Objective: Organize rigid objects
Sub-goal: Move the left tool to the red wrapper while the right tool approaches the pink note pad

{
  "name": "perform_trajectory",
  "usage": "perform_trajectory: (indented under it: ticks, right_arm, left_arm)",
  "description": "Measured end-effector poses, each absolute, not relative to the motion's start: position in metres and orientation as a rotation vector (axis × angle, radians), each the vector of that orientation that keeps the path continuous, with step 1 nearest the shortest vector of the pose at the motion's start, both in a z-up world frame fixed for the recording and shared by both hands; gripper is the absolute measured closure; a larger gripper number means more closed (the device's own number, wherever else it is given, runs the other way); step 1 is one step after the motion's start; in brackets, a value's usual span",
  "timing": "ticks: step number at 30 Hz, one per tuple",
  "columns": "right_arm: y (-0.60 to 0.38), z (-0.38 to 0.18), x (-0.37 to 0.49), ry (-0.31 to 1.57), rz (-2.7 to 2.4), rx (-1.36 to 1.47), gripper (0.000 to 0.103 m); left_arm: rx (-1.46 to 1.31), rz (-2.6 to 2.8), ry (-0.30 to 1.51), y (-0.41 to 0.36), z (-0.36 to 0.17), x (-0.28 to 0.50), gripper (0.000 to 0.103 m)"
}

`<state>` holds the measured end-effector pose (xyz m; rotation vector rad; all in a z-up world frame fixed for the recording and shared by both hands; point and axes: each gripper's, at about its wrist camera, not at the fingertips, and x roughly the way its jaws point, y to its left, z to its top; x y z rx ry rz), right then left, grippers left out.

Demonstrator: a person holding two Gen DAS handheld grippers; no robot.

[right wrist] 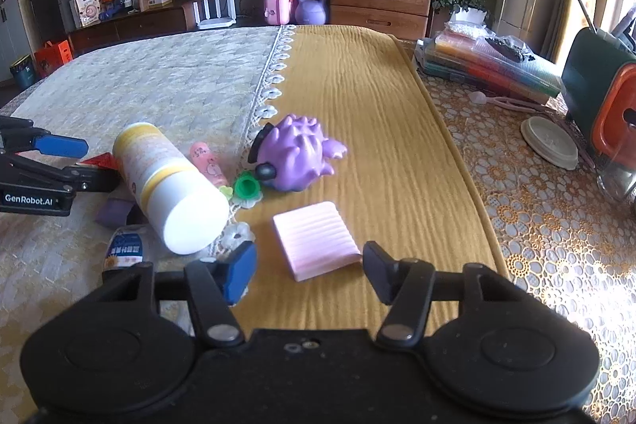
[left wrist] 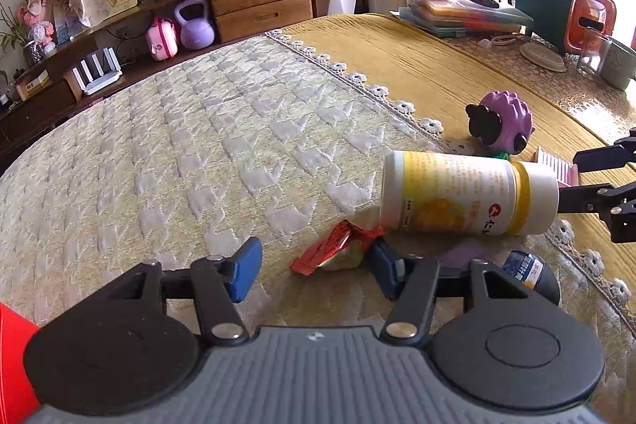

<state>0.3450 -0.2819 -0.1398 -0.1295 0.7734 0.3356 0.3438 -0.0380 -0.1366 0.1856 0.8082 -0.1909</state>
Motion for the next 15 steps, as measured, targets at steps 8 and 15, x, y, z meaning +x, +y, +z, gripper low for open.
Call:
perform_trajectory:
  ticks: [8,15]
  right_arm:
    - [-0.2843,-0.1406,0.3436,0.761,0.331,-0.121,0.06]
    - [-0.282,-0.1384,0.3388,0.752,0.331,-0.106,0.061]
  left_arm:
    - [0.188,-0.215,0.784,-0.042,-0.1361,0.3406,0.072]
    - [0.162,-0.206,0.778,-0.0392,-0.1302,0.3349,0.078]
